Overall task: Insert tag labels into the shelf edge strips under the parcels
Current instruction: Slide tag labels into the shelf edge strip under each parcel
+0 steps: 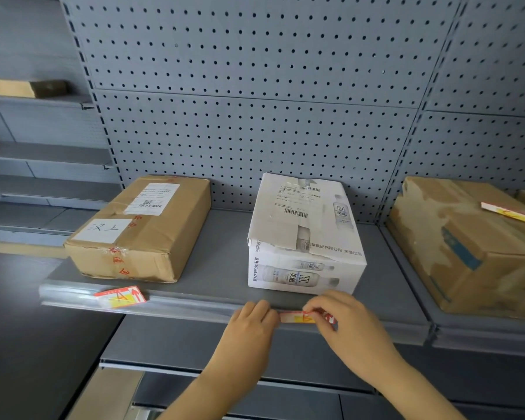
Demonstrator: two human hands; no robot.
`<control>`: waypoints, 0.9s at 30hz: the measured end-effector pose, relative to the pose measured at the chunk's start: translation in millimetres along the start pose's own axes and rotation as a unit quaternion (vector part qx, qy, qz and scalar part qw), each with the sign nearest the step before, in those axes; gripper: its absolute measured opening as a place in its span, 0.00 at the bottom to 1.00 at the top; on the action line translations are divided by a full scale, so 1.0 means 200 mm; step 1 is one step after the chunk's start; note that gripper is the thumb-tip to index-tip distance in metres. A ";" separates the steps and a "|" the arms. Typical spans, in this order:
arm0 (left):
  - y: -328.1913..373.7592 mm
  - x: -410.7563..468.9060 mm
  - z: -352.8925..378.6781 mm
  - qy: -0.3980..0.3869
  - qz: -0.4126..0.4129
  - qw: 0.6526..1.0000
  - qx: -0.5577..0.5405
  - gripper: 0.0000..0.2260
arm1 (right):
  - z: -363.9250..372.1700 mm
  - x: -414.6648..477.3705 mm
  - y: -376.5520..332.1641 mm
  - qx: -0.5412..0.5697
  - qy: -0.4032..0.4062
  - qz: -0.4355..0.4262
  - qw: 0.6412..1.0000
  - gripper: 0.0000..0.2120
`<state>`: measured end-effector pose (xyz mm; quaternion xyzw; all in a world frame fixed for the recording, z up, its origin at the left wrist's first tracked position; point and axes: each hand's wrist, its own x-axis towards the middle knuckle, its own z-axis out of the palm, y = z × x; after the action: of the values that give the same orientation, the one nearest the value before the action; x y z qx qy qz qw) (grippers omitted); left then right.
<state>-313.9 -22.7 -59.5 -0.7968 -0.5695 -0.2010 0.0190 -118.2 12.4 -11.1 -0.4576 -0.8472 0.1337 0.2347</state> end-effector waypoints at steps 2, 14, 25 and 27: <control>-0.01 0.01 0.00 0.001 -0.007 1.000 -0.004 0.18 | 0.03 0.02 -0.01 -0.026 -0.022 -0.027 0.999 0.05; -0.01 -0.01 -0.03 0.001 0.000 1.000 0.005 0.16 | 0.12 0.07 -0.06 -0.140 -0.045 -0.051 0.988 0.09; 0.01 -0.05 -0.06 0.007 -0.014 1.000 -0.006 0.21 | 0.10 0.08 -0.09 -0.205 -0.048 -0.080 0.974 0.23; 0.01 -0.06 -0.06 0.004 -0.015 1.000 -0.011 0.22 | 0.11 0.08 -0.08 -0.205 -0.050 -0.091 0.973 0.22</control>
<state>-318.7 -37.0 -52.3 -0.7871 -0.5795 -0.2109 0.0099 -148.8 17.3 -17.5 -0.4097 -0.9053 -0.0417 0.1041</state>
